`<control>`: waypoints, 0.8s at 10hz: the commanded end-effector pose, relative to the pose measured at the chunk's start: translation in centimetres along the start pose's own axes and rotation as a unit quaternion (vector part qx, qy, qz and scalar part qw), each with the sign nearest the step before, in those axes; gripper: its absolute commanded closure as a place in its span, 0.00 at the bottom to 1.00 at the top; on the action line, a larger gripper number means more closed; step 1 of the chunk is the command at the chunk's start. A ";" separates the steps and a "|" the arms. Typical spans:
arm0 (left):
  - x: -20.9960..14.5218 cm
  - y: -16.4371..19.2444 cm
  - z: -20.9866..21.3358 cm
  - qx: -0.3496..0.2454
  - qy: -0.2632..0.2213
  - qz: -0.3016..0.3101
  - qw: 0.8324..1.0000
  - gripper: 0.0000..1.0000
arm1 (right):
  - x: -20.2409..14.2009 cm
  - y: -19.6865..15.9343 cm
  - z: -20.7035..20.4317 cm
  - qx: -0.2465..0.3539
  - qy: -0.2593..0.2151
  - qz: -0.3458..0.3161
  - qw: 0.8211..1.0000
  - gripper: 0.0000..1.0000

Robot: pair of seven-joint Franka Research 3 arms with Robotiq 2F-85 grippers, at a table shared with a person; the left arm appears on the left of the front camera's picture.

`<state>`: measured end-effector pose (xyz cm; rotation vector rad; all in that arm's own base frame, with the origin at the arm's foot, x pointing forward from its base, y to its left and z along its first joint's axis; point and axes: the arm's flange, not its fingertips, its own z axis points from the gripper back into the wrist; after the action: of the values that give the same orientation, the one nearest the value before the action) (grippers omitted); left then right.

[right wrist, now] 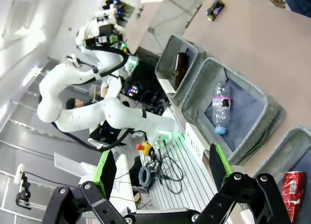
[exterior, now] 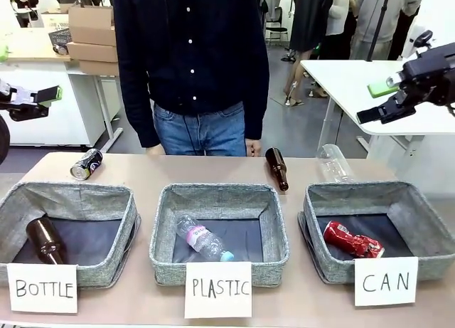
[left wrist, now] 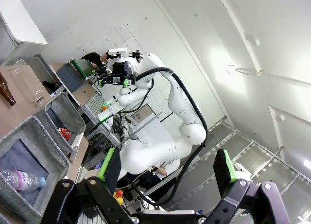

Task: Sort the can waste into the basket.
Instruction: Pick up the can waste from the table and place it in the right Fabric basket.

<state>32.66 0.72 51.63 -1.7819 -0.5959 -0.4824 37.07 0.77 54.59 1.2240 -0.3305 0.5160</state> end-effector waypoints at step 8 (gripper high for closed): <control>10.9 4.8 2.4 0.586 0.080 0.207 0.779 0.00 | 0.2 -0.2 0.2 -0.005 0.002 0.009 1.000 0.00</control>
<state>40.94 3.50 54.58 -1.0976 -0.6134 -0.2696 37.11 0.78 54.56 1.2237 -0.3299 0.5159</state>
